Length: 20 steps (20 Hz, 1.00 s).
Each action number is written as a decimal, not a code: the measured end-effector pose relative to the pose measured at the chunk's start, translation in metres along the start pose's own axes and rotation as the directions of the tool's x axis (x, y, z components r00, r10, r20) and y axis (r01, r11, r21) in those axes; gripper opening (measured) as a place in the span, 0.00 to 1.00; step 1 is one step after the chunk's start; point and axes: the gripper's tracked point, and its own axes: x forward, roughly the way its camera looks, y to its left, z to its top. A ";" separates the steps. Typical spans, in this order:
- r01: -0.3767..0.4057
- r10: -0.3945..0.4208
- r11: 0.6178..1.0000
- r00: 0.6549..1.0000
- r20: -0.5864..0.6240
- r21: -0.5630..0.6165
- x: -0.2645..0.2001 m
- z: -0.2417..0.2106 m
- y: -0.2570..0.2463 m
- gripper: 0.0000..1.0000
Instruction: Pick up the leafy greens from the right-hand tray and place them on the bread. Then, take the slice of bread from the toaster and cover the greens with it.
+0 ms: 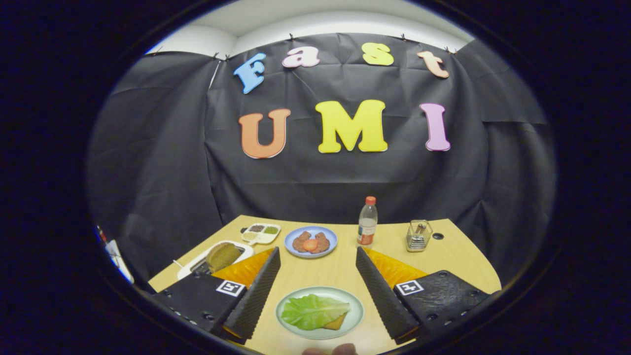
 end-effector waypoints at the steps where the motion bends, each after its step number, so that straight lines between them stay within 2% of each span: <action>1: -0.006 0.006 1.000 1.000 0.005 0.011 -0.003 0.005 0.019 0.96; 6: -0.044 0.044 0.999 0.998 -0.040 0.001 0.010 -0.009 0.102 0.96; 12: -0.070 0.069 0.997 0.995 -0.072 -0.012 0.053 -0.037 0.184 0.96; 15: -0.044 0.043 0.999 0.996 -0.079 -0.018 0.076 -0.055 0.199 0.96; 20: 0.043 -0.040 0.999 0.988 -0.150 0.016 0.109 -0.094 0.198 0.96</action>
